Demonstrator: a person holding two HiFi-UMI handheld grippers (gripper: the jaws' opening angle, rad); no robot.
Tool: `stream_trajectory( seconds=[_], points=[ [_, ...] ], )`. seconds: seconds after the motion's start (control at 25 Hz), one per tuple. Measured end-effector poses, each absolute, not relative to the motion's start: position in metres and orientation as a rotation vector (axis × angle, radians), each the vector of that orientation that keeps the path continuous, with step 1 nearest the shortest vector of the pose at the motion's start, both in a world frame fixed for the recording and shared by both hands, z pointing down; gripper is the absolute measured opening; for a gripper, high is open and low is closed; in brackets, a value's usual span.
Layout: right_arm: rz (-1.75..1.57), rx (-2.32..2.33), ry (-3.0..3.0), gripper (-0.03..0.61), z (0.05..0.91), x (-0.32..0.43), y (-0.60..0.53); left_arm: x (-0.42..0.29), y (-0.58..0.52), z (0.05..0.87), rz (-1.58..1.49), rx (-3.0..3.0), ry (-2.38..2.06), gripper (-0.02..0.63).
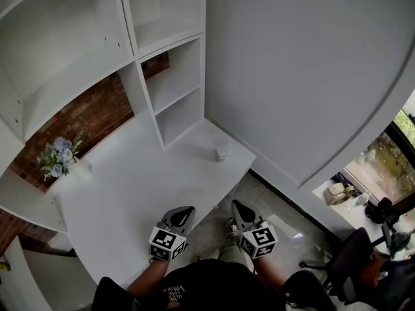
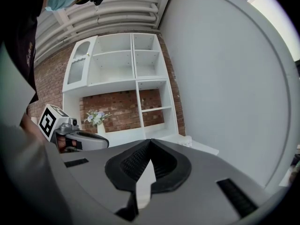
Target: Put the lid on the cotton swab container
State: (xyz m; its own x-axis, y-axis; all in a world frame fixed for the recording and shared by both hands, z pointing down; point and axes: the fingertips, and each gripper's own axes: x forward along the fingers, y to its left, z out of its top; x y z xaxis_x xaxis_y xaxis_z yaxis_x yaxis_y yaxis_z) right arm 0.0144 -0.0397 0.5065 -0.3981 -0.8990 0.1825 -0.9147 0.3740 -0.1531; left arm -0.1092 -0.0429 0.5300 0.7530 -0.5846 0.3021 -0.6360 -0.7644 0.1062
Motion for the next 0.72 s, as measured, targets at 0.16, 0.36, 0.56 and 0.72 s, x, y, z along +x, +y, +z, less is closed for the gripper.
stream_trajectory(
  seconds=[0.16,0.36,0.56,0.72],
  points=[
    [0.349,1.686,-2.540,0.000,0.5060,0.0127,-0.0378,-0.1128,-0.0413,0.5291,0.369,2.749,-0.967,0.006],
    [0.343,1.692,-2.532,0.000,0.5056,0.0108,-0.0398,-0.1147,-0.0425,0.5289,0.376,2.756,-0.955,0.006],
    [0.349,1.700,-2.529,0.000,0.5060,0.0105,-0.0384,-0.1126,-0.0424,0.5275,0.384,2.773,-0.943,0.006],
    [0.357,1.717,-2.516,0.000,0.5081,0.0128,-0.0367,-0.1138,-0.0410,0.5289,0.394,2.763,-0.952,0.006]
  ],
)
